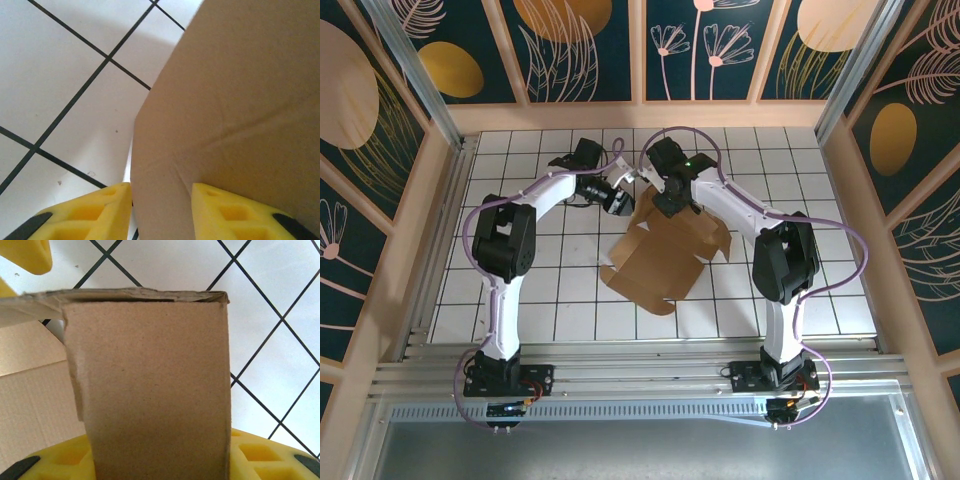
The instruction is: Fold the paper box
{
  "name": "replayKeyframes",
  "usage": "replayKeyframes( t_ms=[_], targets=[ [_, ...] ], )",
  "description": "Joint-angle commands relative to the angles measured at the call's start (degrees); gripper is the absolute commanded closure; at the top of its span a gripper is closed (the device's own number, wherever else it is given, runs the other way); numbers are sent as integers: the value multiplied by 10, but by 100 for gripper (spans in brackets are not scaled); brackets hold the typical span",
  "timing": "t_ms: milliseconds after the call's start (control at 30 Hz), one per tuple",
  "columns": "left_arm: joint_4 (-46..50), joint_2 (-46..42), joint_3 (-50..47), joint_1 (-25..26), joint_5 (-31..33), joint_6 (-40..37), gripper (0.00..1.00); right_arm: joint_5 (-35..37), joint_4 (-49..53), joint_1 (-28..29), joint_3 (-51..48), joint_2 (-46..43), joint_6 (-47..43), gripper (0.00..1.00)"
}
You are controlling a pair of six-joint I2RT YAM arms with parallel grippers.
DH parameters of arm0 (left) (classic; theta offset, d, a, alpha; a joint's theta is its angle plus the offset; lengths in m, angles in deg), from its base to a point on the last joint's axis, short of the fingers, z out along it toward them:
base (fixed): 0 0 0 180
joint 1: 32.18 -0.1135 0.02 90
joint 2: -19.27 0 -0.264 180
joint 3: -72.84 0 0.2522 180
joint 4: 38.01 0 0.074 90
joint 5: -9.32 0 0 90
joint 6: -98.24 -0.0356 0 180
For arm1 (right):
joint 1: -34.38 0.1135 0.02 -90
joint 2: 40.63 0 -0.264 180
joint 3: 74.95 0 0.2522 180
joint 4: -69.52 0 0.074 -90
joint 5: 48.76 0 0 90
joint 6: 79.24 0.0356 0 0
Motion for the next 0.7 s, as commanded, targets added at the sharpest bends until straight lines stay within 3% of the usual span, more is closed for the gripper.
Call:
replayKeyframes(
  t_ms=[0,167,567,667],
  targets=[
    [17,-33,-30,11,-34,-57,58,28,-34,-6,2,3,16,54],
    [-19,-30,-18,23,-59,-56,50,26,-33,-5,9,8,18,54],
    [-15,33,44,80,-71,-67,52,22,-38,-4,12,13,18,54],
    [-52,37,35,81,-53,-35,53,21,-36,-4,16,16,19,54]
  ],
)
